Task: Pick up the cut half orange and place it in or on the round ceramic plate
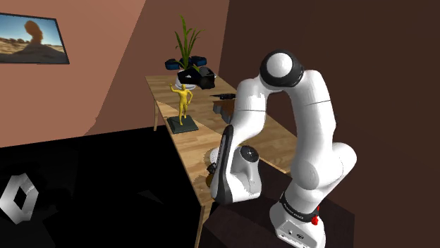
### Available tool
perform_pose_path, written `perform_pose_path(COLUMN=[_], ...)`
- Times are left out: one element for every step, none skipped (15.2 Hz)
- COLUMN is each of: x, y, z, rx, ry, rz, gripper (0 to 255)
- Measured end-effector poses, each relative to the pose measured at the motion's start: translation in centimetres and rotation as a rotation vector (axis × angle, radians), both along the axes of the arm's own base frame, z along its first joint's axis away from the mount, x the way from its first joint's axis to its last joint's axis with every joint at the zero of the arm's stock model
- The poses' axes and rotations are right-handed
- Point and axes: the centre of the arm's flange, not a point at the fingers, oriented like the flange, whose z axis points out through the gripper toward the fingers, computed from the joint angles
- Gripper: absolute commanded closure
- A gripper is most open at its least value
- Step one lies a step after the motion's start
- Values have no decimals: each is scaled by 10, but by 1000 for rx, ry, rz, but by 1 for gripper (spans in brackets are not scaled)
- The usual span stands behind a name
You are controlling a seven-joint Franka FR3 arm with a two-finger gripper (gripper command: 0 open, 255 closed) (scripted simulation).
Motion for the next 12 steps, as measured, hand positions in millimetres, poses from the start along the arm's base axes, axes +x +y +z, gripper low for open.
perform_pose_path(x=[-5,-6,-4,-3,-1,0,2,4,5,5,5,6], y=[3,4,4,4,3,0,-1,-2,-3,-3,-4,-4], z=[0,-1,-6,-11,-15,-19,-24,-28,-30,-31,-32,-32], rx=[-37,-65,-74,-78,-80,-81,-82,-82,-82,-82,-82,-83], ry=[-38,-71,-77,-80,-80,-80,-79,-79,-79,-79,-79,-79], rz=[-94,-138,-161,-174,-180,-183,-185,-185,-186,-186,-186,-186], gripper=[0,0,0,0,0,0,0,0,0,0,0,0])
